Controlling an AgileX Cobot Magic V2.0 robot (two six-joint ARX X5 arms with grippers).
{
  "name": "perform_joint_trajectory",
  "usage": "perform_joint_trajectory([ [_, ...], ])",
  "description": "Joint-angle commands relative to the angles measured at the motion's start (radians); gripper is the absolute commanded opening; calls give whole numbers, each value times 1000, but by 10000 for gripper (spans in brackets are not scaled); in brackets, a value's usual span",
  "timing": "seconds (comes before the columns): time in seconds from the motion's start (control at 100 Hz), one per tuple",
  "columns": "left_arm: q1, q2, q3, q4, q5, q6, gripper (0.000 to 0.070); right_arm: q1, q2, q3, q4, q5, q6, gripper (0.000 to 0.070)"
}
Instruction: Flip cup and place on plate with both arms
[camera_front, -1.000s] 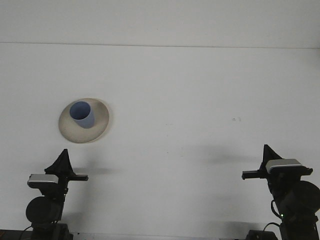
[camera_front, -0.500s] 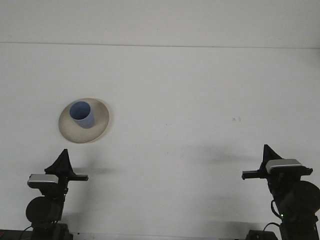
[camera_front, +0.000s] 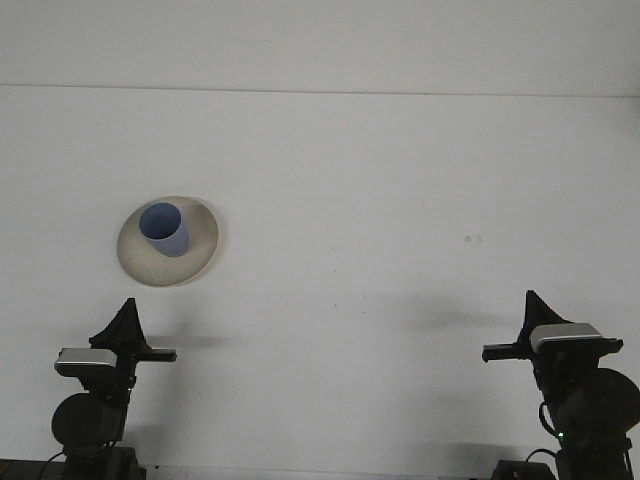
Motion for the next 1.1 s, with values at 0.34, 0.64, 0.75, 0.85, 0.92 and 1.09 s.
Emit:
perform_joint_trajectory([
  [0.34,0,-2,-20,10,4,-1,12,11,-233,-275,322,31,15,0],
  [0.64,0,-2,-20,10,4,-2,12,42,-368,-405,336,139,68,0],
  [0.75,0,-2,-20,10,4,-2,12,42,-368,-432,344,138,74,0],
  [0.85,0,-2,-20,10,4,-2,12,42,-368,-465,378,139,74,0],
  [0.92,0,-2,-20,10,4,-2,12,42,-368,-489,404,139,75,0],
  [1.09,0,-2,-20,10,4,-2,12,42,-368,-538,438,139,79,0],
])
